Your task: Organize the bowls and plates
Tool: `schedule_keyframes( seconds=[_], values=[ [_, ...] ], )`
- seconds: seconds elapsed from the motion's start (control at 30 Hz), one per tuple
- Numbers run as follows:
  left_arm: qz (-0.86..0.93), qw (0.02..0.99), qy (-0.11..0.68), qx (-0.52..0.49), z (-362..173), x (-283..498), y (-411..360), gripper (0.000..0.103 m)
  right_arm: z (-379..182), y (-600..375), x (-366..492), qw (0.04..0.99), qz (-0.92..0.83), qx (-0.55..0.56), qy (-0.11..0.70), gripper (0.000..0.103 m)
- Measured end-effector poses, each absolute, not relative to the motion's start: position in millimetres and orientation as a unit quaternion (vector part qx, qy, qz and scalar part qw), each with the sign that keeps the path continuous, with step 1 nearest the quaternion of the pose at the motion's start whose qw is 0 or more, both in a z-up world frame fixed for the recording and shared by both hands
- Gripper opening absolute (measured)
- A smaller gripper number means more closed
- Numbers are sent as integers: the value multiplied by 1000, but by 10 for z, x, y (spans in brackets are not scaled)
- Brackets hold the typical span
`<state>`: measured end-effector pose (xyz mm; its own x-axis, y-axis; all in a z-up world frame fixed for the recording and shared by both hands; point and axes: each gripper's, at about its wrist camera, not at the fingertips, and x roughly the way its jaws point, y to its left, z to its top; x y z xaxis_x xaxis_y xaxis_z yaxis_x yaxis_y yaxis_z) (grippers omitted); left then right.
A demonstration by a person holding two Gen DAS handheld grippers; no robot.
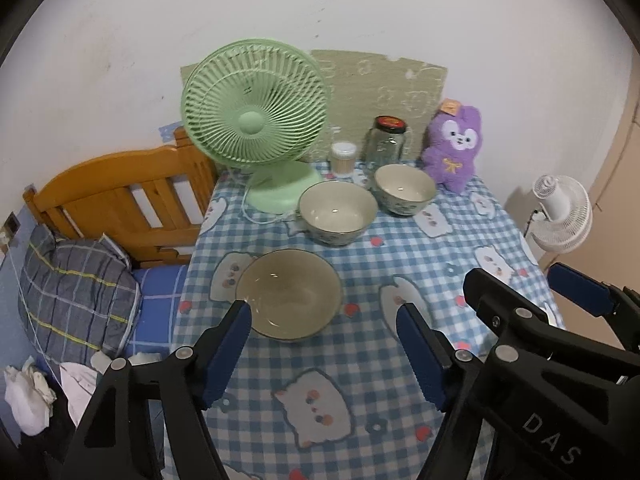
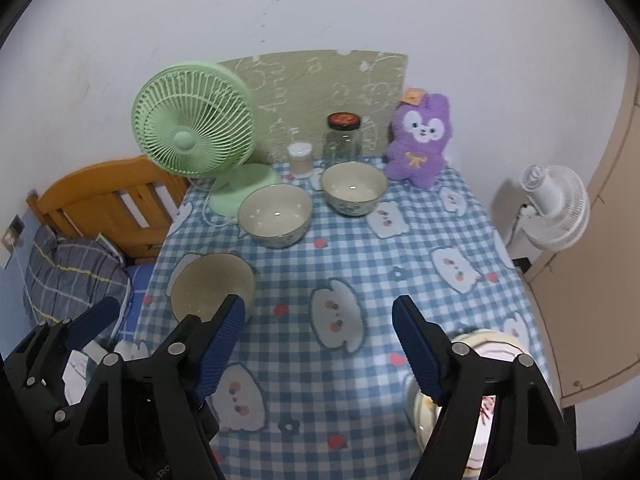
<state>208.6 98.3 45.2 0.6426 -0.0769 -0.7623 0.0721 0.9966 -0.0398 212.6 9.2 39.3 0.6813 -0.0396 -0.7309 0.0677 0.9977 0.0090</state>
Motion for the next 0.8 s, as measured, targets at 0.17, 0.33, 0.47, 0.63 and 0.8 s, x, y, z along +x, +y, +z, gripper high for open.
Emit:
schedule_keyframes(
  seconds=[0.17,0.33,0.47,0.63,0.8],
  values=[
    [-29,898,439,-16,272,2313,1153,75,206,233,2366,910,-19,24,413,77],
    [-16,888,458,-21,42,2498,1302,68,-47,376,2615,900,-16,29,434,71],
    [-3,885,464,-16,-119,2640,1398,64,-216,492,2799,896,-13,21,443,68],
    [9,877,480,-22,-317,2799,1506,62,-398,576,3011,888,-8,16,459,64],
    [23,869,494,-26,-509,2929,1573,58,-609,623,3198,879,-3,16,476,61]
  ],
)
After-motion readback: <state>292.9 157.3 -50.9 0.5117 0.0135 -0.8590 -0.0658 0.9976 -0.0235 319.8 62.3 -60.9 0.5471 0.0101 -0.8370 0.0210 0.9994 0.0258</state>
